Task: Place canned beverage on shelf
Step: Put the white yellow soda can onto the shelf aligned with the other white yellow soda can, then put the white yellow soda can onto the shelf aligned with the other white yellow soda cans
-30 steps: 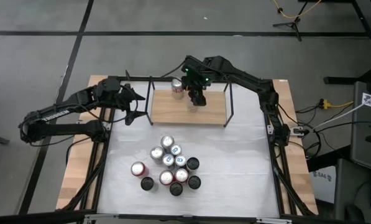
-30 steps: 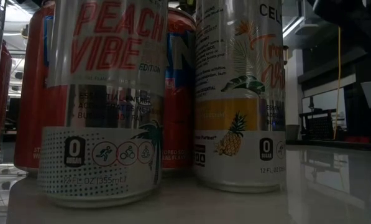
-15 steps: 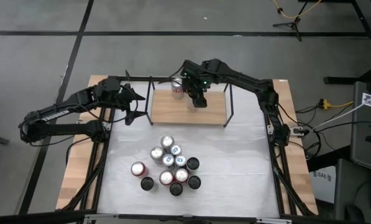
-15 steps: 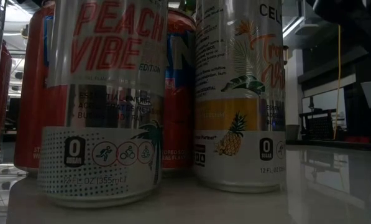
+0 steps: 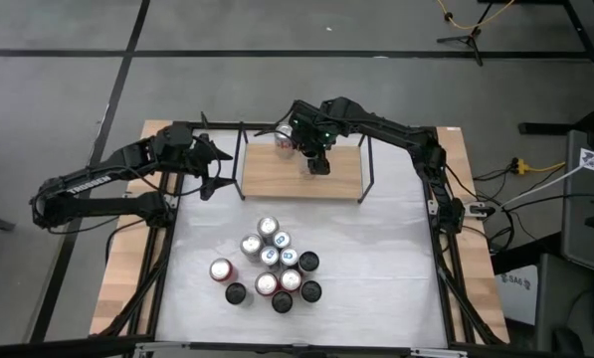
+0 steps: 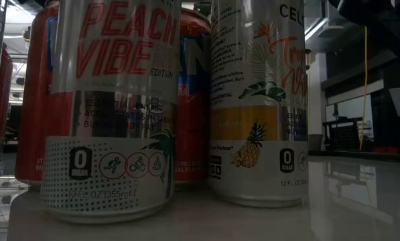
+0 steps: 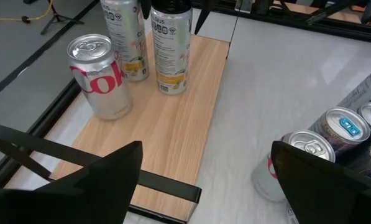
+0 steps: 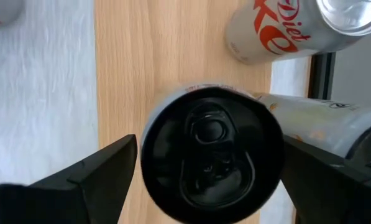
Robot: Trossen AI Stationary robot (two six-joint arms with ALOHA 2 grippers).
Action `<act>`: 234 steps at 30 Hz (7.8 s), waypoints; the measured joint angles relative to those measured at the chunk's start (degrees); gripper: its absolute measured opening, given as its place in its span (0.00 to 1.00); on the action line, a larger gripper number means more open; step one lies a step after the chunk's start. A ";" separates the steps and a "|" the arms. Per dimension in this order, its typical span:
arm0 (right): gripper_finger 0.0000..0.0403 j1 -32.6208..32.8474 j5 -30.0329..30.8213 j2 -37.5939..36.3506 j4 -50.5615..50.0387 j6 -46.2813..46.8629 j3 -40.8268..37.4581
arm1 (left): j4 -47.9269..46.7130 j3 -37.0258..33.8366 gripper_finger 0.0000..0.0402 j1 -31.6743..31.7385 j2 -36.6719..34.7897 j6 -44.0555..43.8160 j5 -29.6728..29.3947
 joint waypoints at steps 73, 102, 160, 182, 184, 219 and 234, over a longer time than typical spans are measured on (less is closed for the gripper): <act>0.67 -1.53 2.73 -0.11 -1.28 9.27 0.02 | -0.02 0.00 0.87 0.02 0.00 0.10 0.00; 0.83 -1.46 2.49 0.02 -2.30 9.27 -0.02 | -0.02 0.00 0.87 0.02 0.00 0.09 0.00; 0.84 39.63 0.92 -14.21 1.16 21.12 0.04 | 0.00 0.00 0.87 0.00 0.00 0.13 0.00; 0.84 46.60 -1.70 -6.52 11.07 21.19 -0.96 | -0.02 0.02 0.87 0.02 0.02 0.07 0.00; 0.84 46.60 -3.76 -5.19 11.05 21.23 -0.96 | 0.00 0.02 0.87 0.02 0.00 0.07 0.00; 0.84 46.58 -6.47 3.36 4.47 13.32 -0.94 | -0.02 0.02 0.87 0.02 0.02 0.09 -0.02; 0.75 48.52 -1.73 3.71 4.88 9.26 -0.96 | -0.02 0.02 0.87 0.02 0.00 0.09 -0.04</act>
